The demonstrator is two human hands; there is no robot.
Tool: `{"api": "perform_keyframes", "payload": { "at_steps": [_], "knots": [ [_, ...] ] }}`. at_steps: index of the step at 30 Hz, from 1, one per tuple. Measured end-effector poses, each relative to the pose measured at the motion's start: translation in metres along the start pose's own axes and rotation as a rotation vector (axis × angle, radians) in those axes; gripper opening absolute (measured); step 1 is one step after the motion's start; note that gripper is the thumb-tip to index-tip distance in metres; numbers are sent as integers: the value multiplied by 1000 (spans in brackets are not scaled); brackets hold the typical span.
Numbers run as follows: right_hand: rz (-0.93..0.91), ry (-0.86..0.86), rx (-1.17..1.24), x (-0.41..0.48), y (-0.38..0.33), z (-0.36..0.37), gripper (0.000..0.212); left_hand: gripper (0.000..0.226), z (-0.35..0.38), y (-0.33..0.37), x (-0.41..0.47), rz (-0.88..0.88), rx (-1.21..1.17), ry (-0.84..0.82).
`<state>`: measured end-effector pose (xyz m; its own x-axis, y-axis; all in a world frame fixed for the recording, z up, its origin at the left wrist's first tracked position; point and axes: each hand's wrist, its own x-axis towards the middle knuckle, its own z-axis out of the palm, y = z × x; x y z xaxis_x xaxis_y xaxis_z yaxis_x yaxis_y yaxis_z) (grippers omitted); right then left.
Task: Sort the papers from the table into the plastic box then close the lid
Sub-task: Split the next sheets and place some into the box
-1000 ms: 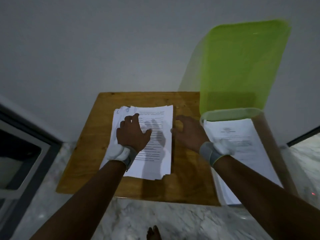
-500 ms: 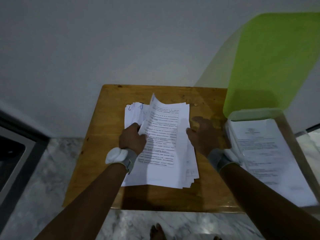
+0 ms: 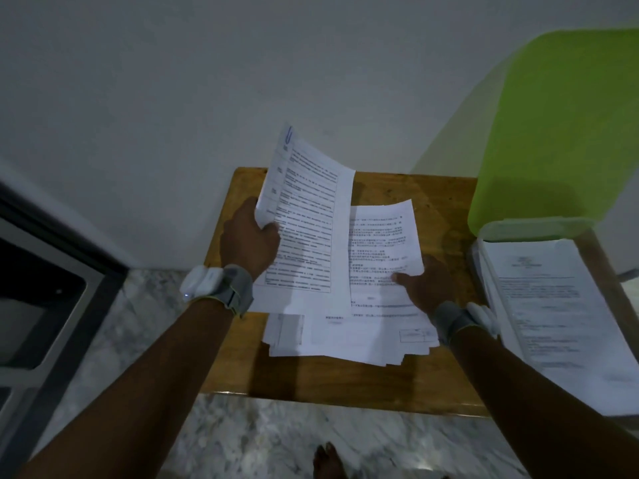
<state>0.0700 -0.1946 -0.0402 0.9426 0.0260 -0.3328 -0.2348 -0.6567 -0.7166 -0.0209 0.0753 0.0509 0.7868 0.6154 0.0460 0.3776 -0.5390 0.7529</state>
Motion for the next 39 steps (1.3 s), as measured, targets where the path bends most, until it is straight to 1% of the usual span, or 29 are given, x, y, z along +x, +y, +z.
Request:
{"api": "perform_keyframes", "payload": {
  "at_steps": [2,5,7,10,11,13,15,17,22,26,30,32,37,39],
  "knots": [
    [-74,26,-37,-1,0,-10,30,23,-1,7,-3,0,7,9],
    [-191,105,-48,-8,-3,-35,25,30,-1,27,-12,8,-15,42],
    [-212,123,-9,-8,-12,-52,18,32,-5,40,-14,15,-21,63],
    [-239,178,51,-11,-27,-95,15,16,-12,72,-18,46,7,103],
    [-255,201,77,-13,-34,-120,13,12,-14,92,-21,57,9,135],
    [-290,239,85,-12,-42,-147,7,10,-19,109,-22,40,1,167],
    [-314,278,89,-19,-44,-192,7,11,-17,137,-34,66,-2,185],
    [-320,291,105,-20,-45,-219,8,10,-16,152,-39,69,-12,200],
    [-327,324,156,-32,-16,-316,12,13,21,222,-79,115,-28,203],
    [-311,309,153,-29,13,-354,13,15,57,247,-104,106,-22,192],
    [-252,289,138,-20,50,-369,15,12,86,255,-122,92,4,188],
    [-199,246,109,-13,76,-369,18,13,102,259,-135,70,-6,170],
    [-69,85,38,-3,134,-335,38,25,134,256,-163,-25,-41,80],
    [-41,52,11,-7,146,-321,43,33,142,258,-174,-29,-62,33]
  ]
}}
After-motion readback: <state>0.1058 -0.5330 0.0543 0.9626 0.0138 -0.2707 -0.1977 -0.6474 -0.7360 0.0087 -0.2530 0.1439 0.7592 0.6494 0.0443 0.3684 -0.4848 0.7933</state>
